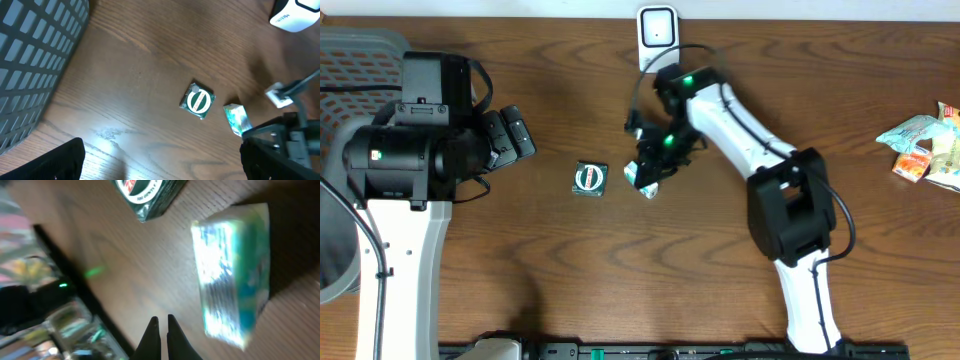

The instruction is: Scan the item barcode

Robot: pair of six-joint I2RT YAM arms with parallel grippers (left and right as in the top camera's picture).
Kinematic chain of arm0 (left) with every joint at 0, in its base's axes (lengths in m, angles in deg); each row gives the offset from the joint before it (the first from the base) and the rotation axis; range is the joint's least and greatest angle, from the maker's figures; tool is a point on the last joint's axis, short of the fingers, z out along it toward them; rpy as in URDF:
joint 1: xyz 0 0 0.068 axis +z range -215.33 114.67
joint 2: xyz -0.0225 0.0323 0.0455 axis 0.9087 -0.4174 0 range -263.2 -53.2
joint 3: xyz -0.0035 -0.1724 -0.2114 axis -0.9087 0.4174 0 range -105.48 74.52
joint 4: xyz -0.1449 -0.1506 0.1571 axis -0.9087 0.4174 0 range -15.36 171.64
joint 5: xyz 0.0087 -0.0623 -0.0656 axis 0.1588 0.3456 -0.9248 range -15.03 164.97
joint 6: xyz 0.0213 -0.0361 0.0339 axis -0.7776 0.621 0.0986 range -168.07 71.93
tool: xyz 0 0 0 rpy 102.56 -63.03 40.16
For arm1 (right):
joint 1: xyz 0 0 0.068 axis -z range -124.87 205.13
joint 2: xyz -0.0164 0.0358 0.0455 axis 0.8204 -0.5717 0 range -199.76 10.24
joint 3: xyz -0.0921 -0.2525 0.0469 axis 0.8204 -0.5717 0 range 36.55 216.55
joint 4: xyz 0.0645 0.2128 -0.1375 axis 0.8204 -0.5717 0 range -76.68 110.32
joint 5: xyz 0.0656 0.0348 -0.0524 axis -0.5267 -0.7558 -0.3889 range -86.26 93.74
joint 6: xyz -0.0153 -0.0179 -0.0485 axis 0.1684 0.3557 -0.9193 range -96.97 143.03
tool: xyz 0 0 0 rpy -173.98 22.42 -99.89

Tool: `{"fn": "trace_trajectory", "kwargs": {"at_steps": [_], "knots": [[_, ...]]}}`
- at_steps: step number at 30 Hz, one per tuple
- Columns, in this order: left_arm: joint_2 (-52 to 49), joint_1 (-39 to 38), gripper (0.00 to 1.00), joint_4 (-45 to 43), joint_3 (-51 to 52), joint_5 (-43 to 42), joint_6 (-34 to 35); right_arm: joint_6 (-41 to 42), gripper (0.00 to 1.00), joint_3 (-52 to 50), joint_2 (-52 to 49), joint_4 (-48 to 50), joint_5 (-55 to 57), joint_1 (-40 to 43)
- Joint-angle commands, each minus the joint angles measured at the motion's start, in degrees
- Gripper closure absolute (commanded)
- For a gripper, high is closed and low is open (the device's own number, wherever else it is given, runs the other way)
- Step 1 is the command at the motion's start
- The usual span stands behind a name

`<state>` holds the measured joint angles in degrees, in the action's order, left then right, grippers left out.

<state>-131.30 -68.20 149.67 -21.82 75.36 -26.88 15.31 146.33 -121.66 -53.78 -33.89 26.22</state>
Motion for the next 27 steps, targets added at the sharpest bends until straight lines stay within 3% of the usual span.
{"fn": "trace_trajectory", "kwargs": {"at_steps": [1,12,18,22,24,27], "knots": [[0.26,0.17,0.02,0.2,-0.13,0.72,0.68,6.19,0.99,0.94,2.25,1.27,11.45,-1.73],[0.26,0.17,0.02,0.22,-0.13,0.72,0.68,19.15,0.99,0.57,2.23,4.55,29.55,-2.4],[0.26,0.17,0.03,0.2,-0.13,0.72,0.66,19.69,0.97,0.57,2.23,4.63,30.42,-1.18],[0.26,0.17,0.02,0.22,-0.13,0.72,0.68,19.69,0.88,0.57,2.23,5.64,30.34,0.44],[0.26,0.2,0.03,0.22,-0.13,0.72,0.68,19.69,0.73,0.57,2.23,6.67,28.41,1.77],[0.26,0.17,0.02,0.22,-0.13,0.72,0.68,18.25,0.63,0.57,2.23,8.2,23.32,4.15]]}}
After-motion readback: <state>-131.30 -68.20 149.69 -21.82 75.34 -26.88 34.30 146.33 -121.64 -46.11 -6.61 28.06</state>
